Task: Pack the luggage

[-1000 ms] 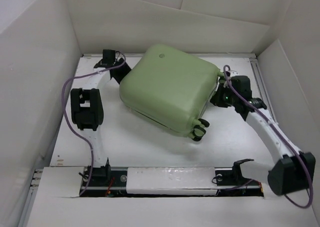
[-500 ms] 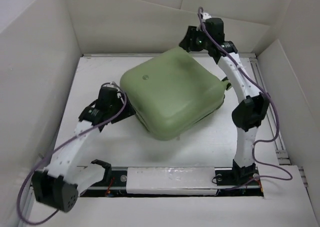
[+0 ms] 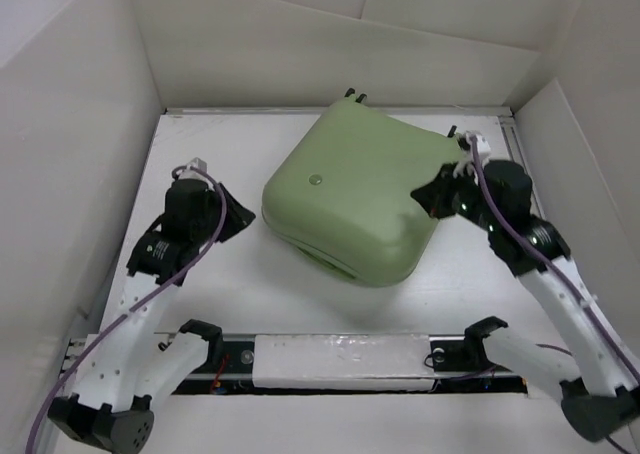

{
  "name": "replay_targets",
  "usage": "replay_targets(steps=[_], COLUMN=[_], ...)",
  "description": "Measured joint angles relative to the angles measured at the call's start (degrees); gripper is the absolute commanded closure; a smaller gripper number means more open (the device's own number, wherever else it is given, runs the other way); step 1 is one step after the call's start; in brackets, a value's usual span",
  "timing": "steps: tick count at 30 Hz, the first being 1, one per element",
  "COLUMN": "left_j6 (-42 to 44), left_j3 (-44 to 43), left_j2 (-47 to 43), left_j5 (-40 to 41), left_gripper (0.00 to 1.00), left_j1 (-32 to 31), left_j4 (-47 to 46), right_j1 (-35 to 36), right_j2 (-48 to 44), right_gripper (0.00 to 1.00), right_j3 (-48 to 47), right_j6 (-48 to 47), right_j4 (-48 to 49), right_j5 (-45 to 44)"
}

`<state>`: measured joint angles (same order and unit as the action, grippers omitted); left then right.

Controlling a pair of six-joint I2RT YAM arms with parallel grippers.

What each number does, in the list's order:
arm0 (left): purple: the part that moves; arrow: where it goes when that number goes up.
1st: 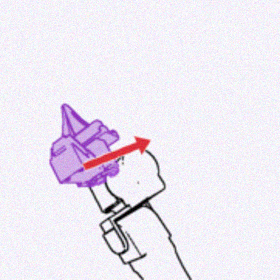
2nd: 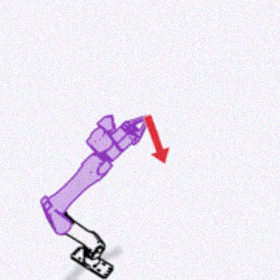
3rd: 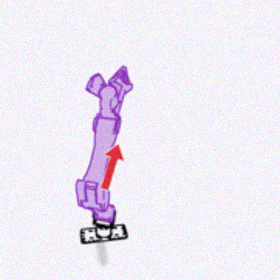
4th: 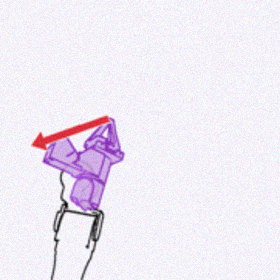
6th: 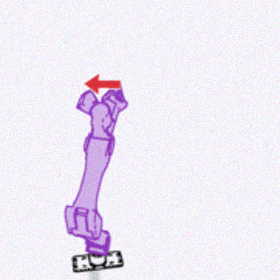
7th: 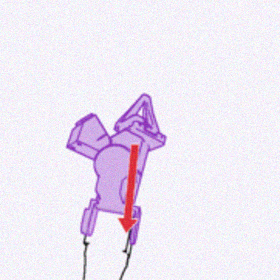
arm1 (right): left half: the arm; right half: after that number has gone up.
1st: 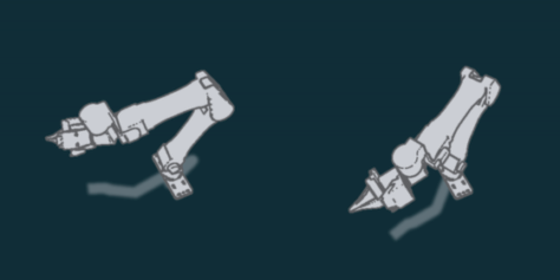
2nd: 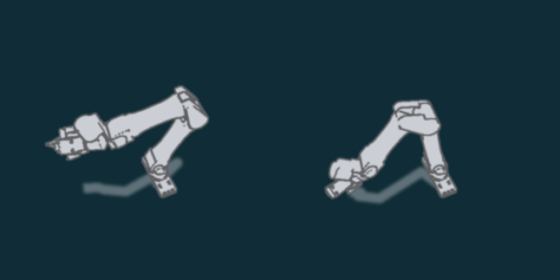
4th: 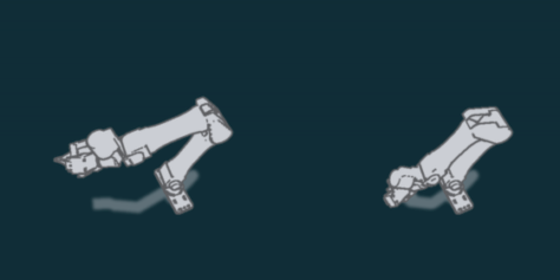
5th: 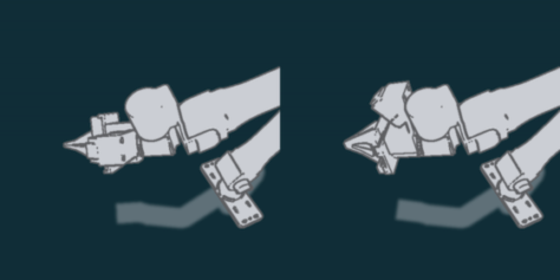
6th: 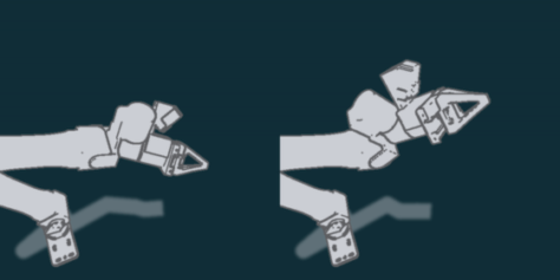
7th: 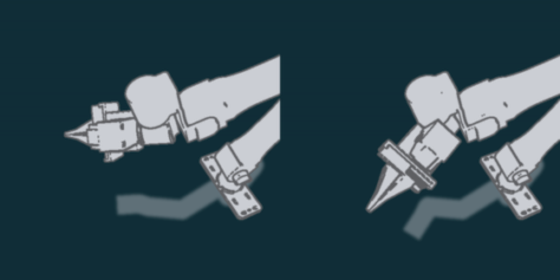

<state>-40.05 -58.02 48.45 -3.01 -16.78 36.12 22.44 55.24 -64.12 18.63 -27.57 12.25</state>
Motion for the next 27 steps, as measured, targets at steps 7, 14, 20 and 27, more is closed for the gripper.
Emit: replay_targets(steps=[7,14,20,27], left_j6=[1.7,2.2,1.8,1.2], left_j3=[15.1,20.5,20.9,28.8], left_j2=[-15.0,-9.1,-1.6,-3.6], left_j5=[-14.6,-20.8,-22.7,-22.8], left_gripper=[0.76,0.69,0.63,0.63], left_j1=[-0.8,-2.3,-2.3,-2.5], left_j4=[3.3,-1.3,-12.7,-24.1], right_j1=[1.3,2.9,4.9,8.1], right_j2=[-23.0,-13.1,-3.3,-10.8], right_gripper=[1.0,1.0,0.98,0.98], right_j3=[13.2,18.1,15.5,23.3], right_j6=[9.2,11.2,7.5,8.6], right_j4=[-14.4,-15.6,-15.1,-6.1], right_j5=[-12.6,-12.1,-13.4,-17.7])
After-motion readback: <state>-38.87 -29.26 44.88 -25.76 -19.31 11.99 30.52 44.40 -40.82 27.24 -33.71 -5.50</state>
